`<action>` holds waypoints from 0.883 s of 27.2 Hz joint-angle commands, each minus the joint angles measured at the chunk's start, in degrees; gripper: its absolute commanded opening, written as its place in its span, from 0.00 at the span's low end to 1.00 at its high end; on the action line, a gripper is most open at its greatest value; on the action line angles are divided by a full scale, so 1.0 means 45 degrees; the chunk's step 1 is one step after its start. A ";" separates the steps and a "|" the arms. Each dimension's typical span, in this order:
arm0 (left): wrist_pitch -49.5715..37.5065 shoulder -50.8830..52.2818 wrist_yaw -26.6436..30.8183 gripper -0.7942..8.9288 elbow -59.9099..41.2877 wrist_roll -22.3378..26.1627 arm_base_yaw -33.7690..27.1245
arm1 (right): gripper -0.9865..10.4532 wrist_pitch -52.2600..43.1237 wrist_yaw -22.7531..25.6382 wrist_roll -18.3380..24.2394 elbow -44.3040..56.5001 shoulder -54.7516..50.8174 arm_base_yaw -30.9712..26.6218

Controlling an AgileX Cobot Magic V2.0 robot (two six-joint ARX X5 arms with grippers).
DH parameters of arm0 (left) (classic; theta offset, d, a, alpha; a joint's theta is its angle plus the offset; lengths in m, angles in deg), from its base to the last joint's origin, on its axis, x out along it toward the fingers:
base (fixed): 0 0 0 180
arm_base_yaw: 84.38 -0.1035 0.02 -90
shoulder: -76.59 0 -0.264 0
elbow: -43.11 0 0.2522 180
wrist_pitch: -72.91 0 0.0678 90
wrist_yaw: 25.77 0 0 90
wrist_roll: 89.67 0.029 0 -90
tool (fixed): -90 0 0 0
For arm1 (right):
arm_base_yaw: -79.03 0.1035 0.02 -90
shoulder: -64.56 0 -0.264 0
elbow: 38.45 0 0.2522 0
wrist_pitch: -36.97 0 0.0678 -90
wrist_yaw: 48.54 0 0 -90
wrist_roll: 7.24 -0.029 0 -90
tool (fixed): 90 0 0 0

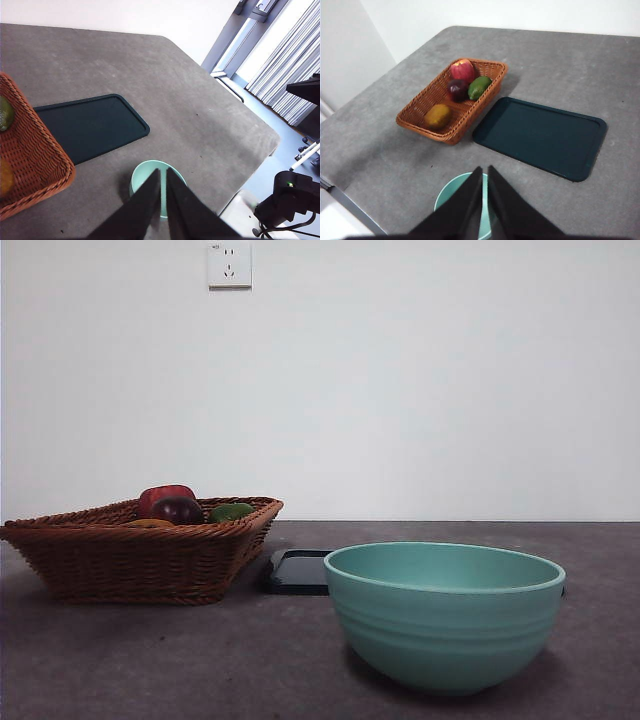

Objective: Pick up the wifruite, put it on the bowl, pick up the plate, put it on desk

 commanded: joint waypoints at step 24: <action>-0.0126 -0.0024 -0.0068 0.75 0.0248 0.0437 0.0044 | 0.57 -0.0102 0.0005 0.0311 -0.0204 0.0029 0.0063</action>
